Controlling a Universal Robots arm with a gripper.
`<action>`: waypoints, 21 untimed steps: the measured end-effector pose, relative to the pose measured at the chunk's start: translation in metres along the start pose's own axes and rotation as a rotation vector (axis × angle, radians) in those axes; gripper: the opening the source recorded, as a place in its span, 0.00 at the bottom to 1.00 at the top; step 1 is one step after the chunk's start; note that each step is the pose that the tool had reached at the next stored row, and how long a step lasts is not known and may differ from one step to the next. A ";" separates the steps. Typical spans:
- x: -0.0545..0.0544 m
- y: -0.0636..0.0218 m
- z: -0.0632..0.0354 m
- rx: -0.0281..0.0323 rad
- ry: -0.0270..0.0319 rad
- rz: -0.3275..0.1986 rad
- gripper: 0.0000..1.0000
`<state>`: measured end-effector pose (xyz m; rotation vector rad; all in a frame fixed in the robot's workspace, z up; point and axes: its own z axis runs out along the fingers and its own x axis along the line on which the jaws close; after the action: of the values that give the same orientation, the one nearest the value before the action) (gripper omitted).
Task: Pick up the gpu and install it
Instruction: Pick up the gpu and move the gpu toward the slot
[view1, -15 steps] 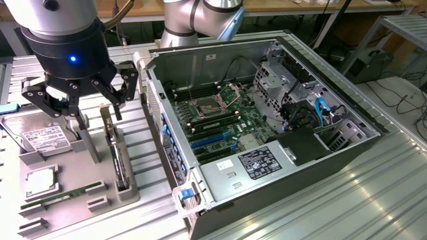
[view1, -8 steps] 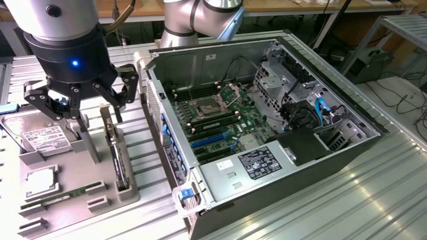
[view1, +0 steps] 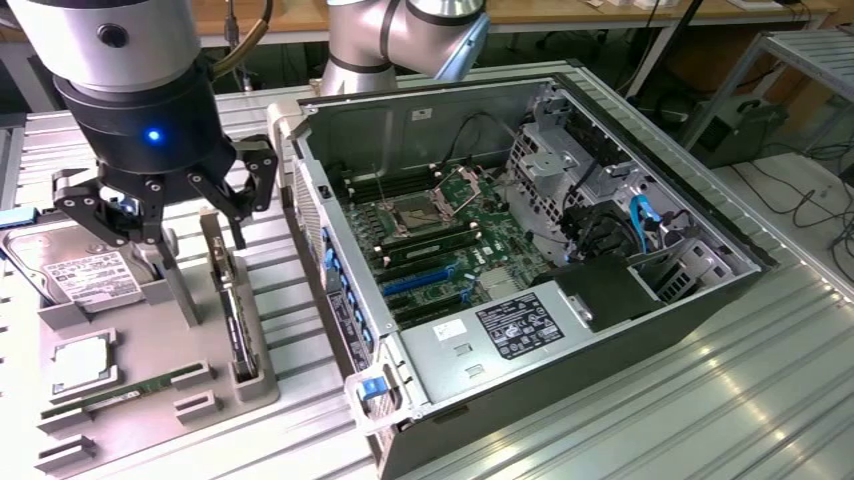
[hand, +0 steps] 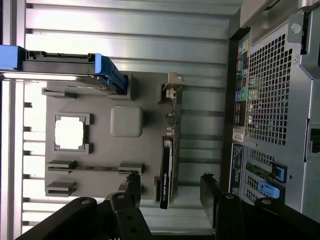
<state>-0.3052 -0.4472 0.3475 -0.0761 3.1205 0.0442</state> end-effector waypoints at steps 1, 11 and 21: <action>0.000 0.0000 0.0007 0.0000 0.0000 0.000 0.60; 0.000 -0.0034 0.0095 0.0021 0.0002 -0.001 0.60; 0.000 -0.0036 0.0157 0.0023 0.0002 -0.001 0.60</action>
<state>-0.3052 -0.4504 0.3317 -0.0780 3.1207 0.0406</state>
